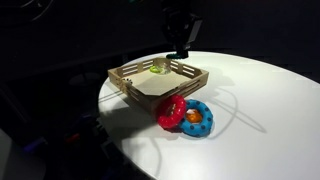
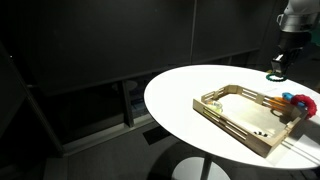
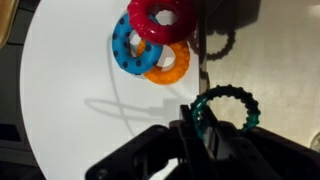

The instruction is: Put the green ring on the table

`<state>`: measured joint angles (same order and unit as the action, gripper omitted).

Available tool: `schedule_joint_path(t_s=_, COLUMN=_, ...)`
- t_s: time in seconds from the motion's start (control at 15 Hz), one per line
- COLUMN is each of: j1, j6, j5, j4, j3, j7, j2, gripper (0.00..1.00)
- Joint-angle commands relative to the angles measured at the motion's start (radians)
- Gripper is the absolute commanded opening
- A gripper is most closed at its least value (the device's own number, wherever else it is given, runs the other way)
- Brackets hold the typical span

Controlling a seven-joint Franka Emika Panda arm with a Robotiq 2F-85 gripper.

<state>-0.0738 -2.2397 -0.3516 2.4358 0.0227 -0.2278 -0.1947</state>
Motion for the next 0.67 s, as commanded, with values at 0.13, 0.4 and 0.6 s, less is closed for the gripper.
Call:
schedule_joint_path(t_s=0.13, j1=-0.077, j6=-0.007, j5=-0.135, j4=0.03, j3=0.023, j7=-0.034, j2=-0.029, gripper=0.05)
schedule_joint_path(t_s=0.4, j1=-0.115, j6=-0.02, j5=-0.189, j4=0.051, j3=0.049, j7=-0.049, j2=-0.015, gripper=0.05)
schedule_joint_path(t_s=0.6, j1=-0.126, j6=-0.02, j5=-0.198, j4=0.077, j3=0.06, j7=-0.058, j2=-0.009, gripper=0.06)
